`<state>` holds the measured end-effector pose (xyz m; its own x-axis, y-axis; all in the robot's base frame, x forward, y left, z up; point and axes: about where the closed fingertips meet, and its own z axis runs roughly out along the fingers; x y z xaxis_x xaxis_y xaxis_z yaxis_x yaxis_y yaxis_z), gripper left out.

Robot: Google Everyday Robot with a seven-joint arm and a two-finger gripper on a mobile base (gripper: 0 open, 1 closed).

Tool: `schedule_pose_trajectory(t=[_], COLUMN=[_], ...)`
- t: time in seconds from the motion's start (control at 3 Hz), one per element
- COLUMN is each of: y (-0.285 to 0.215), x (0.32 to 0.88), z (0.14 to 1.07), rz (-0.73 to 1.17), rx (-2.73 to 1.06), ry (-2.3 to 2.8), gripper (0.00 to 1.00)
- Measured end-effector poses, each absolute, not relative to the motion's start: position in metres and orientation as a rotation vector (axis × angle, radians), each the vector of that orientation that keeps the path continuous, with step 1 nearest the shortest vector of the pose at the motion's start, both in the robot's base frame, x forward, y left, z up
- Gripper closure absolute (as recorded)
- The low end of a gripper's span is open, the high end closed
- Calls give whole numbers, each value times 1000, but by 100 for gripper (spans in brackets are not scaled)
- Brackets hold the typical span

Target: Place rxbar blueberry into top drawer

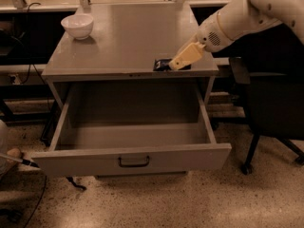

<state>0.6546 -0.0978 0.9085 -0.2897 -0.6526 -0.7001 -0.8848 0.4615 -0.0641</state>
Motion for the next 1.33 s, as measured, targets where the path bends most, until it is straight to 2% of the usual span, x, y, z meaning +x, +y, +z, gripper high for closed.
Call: schedule_pose_trajectory(t=[0.33,0.67,1.33], y=[-78,-45,-13], x=[611,598,631], z=[862,801,748], rz=[567,665,603], rx=[-1279,-1265,-1122], ry=[2132,2188,2174], gripper=[100,100,100])
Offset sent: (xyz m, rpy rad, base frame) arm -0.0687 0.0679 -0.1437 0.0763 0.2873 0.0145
